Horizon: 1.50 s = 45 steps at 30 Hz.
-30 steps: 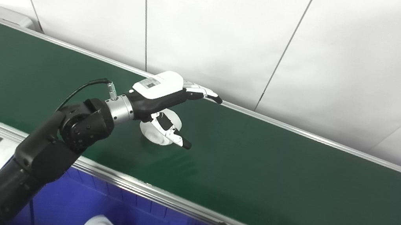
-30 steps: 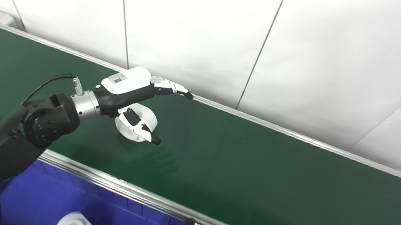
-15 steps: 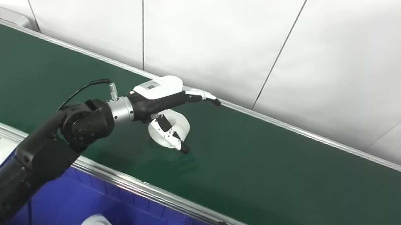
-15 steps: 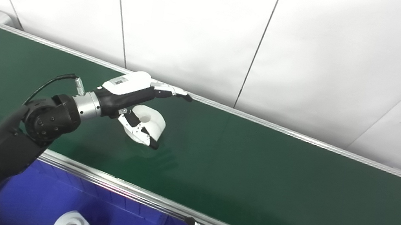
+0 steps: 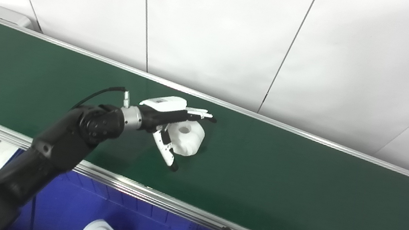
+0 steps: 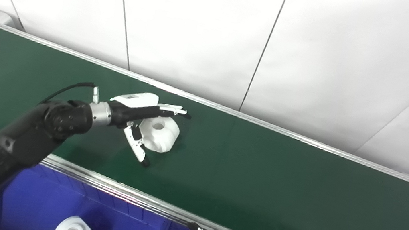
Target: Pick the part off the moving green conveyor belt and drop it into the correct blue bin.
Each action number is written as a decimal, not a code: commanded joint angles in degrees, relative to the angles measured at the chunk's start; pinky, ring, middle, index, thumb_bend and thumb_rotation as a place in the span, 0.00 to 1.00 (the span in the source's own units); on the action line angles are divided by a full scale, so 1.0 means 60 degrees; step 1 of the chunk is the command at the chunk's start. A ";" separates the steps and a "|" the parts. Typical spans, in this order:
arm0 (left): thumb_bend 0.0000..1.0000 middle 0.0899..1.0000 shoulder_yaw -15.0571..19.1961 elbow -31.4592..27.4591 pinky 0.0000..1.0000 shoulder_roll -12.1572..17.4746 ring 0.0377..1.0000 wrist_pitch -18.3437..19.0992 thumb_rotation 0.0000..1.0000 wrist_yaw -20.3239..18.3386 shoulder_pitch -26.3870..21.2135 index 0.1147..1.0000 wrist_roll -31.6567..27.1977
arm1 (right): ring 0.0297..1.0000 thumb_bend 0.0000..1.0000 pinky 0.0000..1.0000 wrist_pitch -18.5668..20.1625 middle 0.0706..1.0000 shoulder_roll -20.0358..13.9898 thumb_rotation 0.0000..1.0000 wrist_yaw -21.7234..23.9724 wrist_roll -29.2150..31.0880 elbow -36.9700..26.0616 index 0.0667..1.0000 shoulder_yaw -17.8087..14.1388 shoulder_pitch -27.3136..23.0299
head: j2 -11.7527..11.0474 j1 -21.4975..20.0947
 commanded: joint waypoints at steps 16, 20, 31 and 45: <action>0.50 0.45 0.0126 -0.0747 0.20 -0.0200 0.40 -0.0356 0.00 0.0254 0.0571 0.29 -0.0993 | 0.87 0.29 0.80 -0.0152 0.92 0.0226 0.63 0.0001 0.0020 -0.0476 0.90 0.0030 0.0185 | 0.0064 -0.0030; 0.50 0.44 0.0254 -0.1025 0.19 -0.0185 0.41 -0.0321 0.00 0.0149 0.0585 0.29 -0.1143 | 0.88 0.29 0.80 -0.0174 0.92 0.0243 0.63 -0.0007 0.0059 -0.0463 0.89 0.0032 0.0201 | 0.0089 -0.0034; 0.50 0.45 0.0663 -0.1966 0.19 -0.0140 0.41 -0.0357 0.00 0.0013 0.0784 0.30 -0.1848 | 0.88 0.27 0.80 -0.0088 0.92 0.0248 0.57 0.0051 0.0088 -0.0525 0.89 0.0035 0.0162 | 0.0207 -0.0155; 0.50 0.45 0.1564 -0.3708 0.22 -0.0178 0.40 -0.0594 0.00 0.0289 0.2353 0.34 -0.2880 | 0.87 0.27 0.80 0.0142 0.92 0.0193 0.57 0.0267 0.0109 -0.0661 0.90 -0.0088 0.0015 | 0.0441 -0.0427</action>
